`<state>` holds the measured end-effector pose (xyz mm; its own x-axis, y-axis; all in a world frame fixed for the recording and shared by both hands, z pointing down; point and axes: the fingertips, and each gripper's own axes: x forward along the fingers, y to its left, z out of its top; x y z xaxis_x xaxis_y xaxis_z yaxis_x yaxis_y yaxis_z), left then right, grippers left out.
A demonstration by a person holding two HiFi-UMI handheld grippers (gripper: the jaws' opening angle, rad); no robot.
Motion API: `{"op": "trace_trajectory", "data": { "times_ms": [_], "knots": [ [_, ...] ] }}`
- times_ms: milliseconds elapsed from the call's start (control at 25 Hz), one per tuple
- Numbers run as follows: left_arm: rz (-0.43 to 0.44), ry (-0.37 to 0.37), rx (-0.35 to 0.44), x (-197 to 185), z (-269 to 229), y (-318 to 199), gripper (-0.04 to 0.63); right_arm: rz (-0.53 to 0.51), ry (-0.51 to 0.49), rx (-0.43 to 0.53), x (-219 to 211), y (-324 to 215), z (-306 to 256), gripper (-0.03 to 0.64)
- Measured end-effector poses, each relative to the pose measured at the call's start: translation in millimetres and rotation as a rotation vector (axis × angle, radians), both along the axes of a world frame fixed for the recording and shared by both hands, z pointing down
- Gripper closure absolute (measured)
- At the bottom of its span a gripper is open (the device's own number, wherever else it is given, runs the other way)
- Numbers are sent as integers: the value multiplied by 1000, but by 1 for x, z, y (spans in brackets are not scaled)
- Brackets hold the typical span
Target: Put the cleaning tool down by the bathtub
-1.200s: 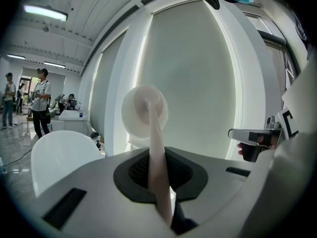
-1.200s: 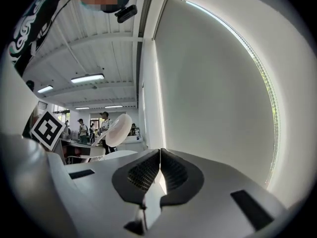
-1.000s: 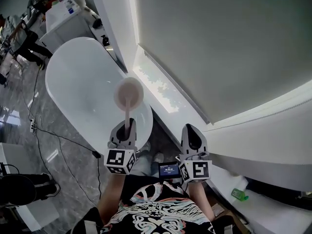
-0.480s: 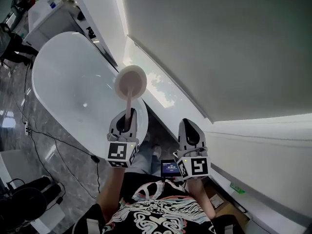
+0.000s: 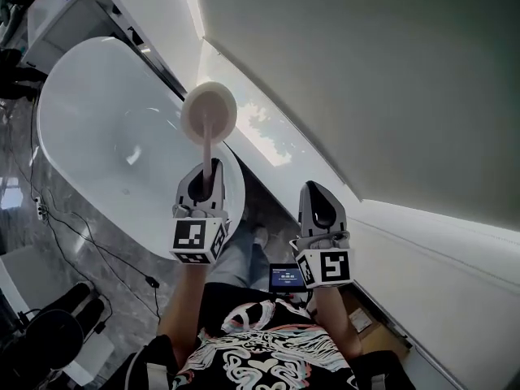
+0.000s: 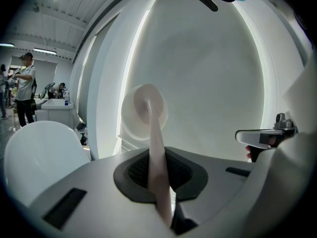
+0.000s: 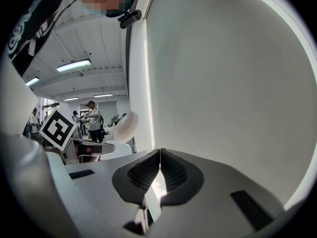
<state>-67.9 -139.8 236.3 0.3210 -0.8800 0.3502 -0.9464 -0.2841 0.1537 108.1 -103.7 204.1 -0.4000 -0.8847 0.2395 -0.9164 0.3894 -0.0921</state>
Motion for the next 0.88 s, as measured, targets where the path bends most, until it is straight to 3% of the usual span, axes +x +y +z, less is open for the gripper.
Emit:
{"op": "trace_trajectory", "data": {
  "times_ms": [480,640,880],
  "knots": [
    [-37,43,-91,5,84,-41,566,-9,37,-35,-7,-29,57,591],
    [-48,46,-90,20,124,-33,566,-12,28,-23,5,-19,97,591],
    [-47,64,-130,26,165,-54,566,-5,37,-86,4,-45,153,591]
  ]
}}
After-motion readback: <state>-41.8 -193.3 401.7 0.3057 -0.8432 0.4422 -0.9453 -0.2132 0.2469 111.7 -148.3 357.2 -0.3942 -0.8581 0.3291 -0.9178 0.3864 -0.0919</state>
